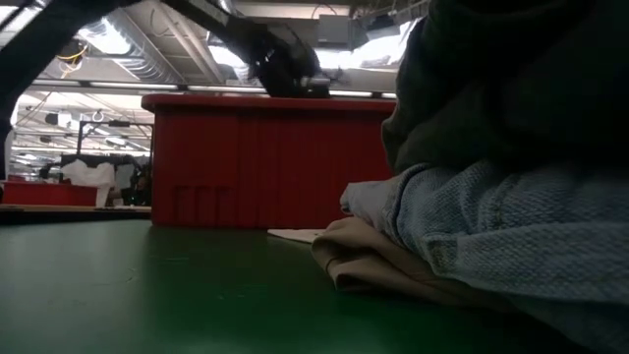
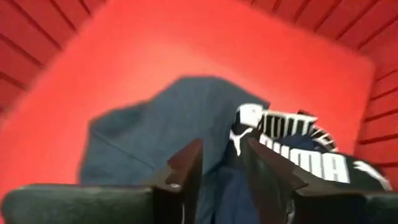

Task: Fold Laundry from Bin
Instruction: Fold the dark blue boxer

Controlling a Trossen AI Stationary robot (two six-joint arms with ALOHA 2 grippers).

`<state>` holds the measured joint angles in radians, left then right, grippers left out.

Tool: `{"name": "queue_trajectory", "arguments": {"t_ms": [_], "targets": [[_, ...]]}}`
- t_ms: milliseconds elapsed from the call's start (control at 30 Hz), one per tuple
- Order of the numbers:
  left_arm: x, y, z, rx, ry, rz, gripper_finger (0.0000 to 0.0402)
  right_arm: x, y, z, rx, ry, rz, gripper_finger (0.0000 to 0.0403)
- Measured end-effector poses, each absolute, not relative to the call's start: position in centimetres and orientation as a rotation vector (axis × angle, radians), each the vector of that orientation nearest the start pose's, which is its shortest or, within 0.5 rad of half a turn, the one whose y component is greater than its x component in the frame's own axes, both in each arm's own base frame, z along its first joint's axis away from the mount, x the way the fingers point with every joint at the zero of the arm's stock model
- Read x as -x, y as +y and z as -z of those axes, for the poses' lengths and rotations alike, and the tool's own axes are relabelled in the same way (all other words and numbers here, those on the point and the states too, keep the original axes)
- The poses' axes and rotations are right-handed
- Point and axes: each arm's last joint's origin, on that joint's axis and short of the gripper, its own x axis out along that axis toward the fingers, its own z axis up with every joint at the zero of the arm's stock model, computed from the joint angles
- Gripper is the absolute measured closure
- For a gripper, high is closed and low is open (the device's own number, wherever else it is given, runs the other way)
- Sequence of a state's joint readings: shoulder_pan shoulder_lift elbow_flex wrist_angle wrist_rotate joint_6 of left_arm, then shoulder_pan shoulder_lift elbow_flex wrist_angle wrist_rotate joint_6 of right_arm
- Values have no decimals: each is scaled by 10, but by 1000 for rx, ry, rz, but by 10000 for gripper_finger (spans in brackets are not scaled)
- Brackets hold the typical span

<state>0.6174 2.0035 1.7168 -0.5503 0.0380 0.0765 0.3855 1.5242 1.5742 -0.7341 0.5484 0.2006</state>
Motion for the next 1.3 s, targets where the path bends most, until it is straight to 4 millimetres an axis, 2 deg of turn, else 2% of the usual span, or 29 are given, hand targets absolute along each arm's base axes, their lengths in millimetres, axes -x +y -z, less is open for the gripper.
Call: {"name": "queue_trajectory", "arguments": {"t_ms": [233,433,633,900,1067,1300], "targets": [[-379,269,-198,321,939,-536,272,-303,107,-381,96,594,203,237],[-381,279,-161,377,1002,-541,272,-303,107,-381,97,594,203,237],[-372,289,-160,464,985,-514,272,-303,107,-381,97,595,203,237],[-361,290,-157,529,1065,-496,272,-303,107,-381,98,595,203,237],[-362,288,-147,563,1082,-453,272,-303,107,-381,98,595,202,237],[-362,288,-144,607,1070,-385,272,-303,107,-381,98,595,202,237]]}}
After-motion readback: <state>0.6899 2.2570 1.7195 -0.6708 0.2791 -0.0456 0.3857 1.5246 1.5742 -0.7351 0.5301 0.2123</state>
